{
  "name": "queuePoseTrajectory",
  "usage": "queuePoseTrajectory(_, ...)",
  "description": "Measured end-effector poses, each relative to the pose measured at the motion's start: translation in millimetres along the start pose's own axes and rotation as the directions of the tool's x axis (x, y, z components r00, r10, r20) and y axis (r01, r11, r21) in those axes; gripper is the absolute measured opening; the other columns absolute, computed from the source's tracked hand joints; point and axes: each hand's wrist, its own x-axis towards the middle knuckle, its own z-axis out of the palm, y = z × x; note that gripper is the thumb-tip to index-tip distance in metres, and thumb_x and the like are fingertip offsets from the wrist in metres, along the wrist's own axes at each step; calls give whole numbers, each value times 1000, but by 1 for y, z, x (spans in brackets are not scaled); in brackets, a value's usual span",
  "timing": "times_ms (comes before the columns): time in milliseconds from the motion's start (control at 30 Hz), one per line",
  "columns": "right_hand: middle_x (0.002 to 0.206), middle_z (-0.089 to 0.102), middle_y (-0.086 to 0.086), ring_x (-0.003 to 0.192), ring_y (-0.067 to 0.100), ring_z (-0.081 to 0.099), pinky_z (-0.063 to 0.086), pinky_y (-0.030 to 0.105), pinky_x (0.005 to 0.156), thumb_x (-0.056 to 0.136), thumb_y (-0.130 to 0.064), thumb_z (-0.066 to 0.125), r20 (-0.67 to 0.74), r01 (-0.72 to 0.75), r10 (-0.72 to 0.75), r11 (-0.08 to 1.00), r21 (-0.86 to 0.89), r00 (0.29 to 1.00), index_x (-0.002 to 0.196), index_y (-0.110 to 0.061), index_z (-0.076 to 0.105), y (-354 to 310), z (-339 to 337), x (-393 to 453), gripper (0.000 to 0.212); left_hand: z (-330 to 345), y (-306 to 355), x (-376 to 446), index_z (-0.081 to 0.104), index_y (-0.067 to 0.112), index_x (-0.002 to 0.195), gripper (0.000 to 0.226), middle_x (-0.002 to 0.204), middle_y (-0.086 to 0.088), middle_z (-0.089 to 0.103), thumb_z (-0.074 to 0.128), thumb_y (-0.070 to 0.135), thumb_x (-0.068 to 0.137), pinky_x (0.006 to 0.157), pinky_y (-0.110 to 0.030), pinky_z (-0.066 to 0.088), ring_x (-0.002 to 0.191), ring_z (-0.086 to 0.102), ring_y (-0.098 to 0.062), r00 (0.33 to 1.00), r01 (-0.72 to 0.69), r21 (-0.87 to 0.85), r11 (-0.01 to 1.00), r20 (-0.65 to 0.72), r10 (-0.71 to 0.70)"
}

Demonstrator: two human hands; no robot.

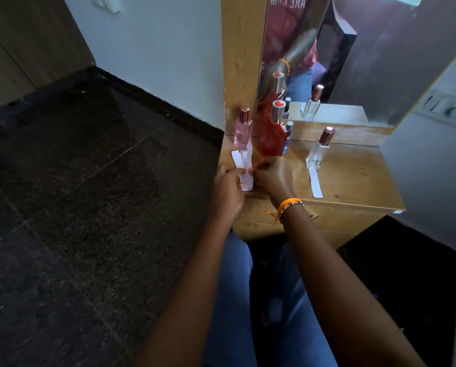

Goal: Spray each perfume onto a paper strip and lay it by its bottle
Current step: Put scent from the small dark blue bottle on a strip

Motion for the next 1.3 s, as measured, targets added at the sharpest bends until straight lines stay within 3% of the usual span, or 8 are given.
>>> queuePoseTrajectory(200,75,66,3,76,19,60,46,27,64,79,-9,69,-40,87,-84,994,71,996,74,-13,67,1,-13,-14,7,2,-1,1,52,13,129,40,137,-8,39,50,3,90,99,-38,48,122,46,-25,1000,-25,27,999,-2,25)
queuePoseTrajectory(333,72,66,2,77,22,66,58,41,73,80,-8,70,-28,82,-78,981,178,997,66,-21,61,9,-28,-29,21,-2,3,2,52,13,129,38,135,-5,41,47,4,92,76,-3,44,108,49,-10,1000,23,-72,997,0,-23)
queuePoseTrajectory(567,64,62,0,59,12,56,49,28,58,80,-8,70,-171,78,-31,959,274,985,67,-22,60,40,-80,-45,22,5,23,-14,54,17,128,46,116,-9,51,49,-2,87,89,-21,38,106,53,-21,982,-100,-114,988,-172,80)
queuePoseTrajectory(700,72,65,4,67,18,63,52,30,62,79,-9,72,-278,22,31,982,186,960,75,-19,61,61,-108,-38,15,25,43,-27,56,16,124,43,95,2,49,52,-3,85,84,-17,40,86,50,-9,977,-204,-192,960,-96,189)
queuePoseTrajectory(833,75,66,4,73,20,65,56,39,71,77,-10,73,-328,-35,47,998,43,943,77,-17,63,74,-123,-20,12,41,56,-33,53,19,127,44,93,6,49,53,-1,87,86,-19,42,89,51,-9,976,-213,-204,955,3,219)
queuePoseTrajectory(1000,84,70,11,75,19,60,41,25,67,79,-10,71,-324,-3,-47,989,-150,945,86,-8,69,75,-127,-6,8,47,59,-30,52,21,127,45,97,4,53,53,1,87,89,-25,46,94,53,-10,981,-165,-221,961,61,182)
queuePoseTrajectory(1167,83,67,10,77,22,60,37,26,65,79,-10,70,-358,40,-127,969,-242,925,88,-8,67,78,-123,-6,10,47,58,-28,53,20,126,43,98,3,55,54,1,87,87,-22,44,94,53,-9,983,-147,-226,963,75,168)
queuePoseTrajectory(1300,77,61,4,73,21,59,34,18,60,80,-4,66,-348,234,-298,948,-216,889,84,-10,65,57,-112,-19,8,49,59,-25,53,20,125,41,99,3,55,53,2,88,80,-16,41,94,52,-8,986,-121,-255,959,80,145)
